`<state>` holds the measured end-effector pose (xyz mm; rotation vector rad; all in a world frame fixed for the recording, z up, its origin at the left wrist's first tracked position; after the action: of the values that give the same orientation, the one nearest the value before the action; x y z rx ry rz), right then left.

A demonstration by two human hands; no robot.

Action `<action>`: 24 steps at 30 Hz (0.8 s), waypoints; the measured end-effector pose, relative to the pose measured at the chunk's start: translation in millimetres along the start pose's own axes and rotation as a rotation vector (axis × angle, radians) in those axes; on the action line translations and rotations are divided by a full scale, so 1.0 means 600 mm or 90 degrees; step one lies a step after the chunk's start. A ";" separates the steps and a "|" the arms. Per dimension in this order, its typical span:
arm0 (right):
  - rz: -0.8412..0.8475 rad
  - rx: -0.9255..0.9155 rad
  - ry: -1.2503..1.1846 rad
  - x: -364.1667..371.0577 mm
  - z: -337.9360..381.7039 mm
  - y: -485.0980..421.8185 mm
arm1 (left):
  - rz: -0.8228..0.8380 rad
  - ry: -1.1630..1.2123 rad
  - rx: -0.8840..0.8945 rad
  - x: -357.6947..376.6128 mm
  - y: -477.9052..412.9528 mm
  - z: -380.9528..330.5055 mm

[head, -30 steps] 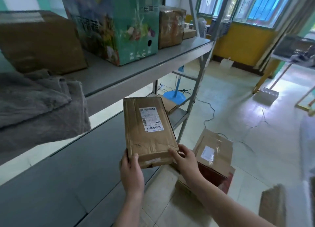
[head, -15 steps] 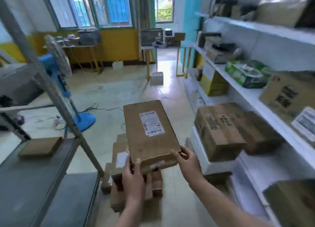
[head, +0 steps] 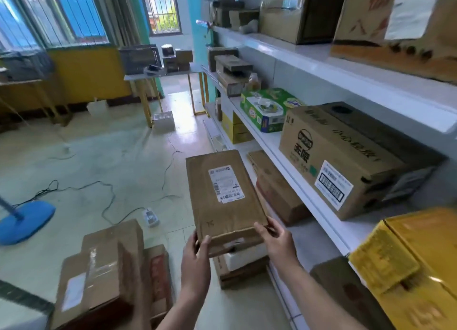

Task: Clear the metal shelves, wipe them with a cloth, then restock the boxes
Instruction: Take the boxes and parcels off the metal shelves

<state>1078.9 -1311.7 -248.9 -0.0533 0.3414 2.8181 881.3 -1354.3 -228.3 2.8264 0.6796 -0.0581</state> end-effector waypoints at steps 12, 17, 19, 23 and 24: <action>0.032 0.098 0.069 0.004 0.001 -0.263 | 0.077 -0.040 -0.070 0.179 -0.224 0.045; 0.008 0.146 0.167 0.060 -0.043 -0.431 | 0.106 -0.091 -0.141 0.236 -0.376 0.083; 0.033 0.200 0.206 0.083 -0.056 -0.492 | 0.119 -0.127 -0.180 0.252 -0.432 0.097; 0.058 0.239 0.252 0.117 -0.067 -0.577 | 0.174 -0.219 -0.232 0.274 -0.530 0.118; 0.063 0.246 0.266 0.121 -0.072 -0.593 | 0.187 -0.249 -0.244 0.280 -0.550 0.122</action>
<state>1116.6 -971.4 -377.1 -0.5553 0.9989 2.7640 882.8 -1011.6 -386.4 2.4116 0.1641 -0.3743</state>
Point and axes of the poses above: each hand's wrist, its own y-axis away from the middle knuckle, its own x-axis out of the palm, z = x × y, the point moved 2 cm from there along -y, towards the middle knuckle, and after that the axes turned 6 degrees about -z, right-handed, at the moved point
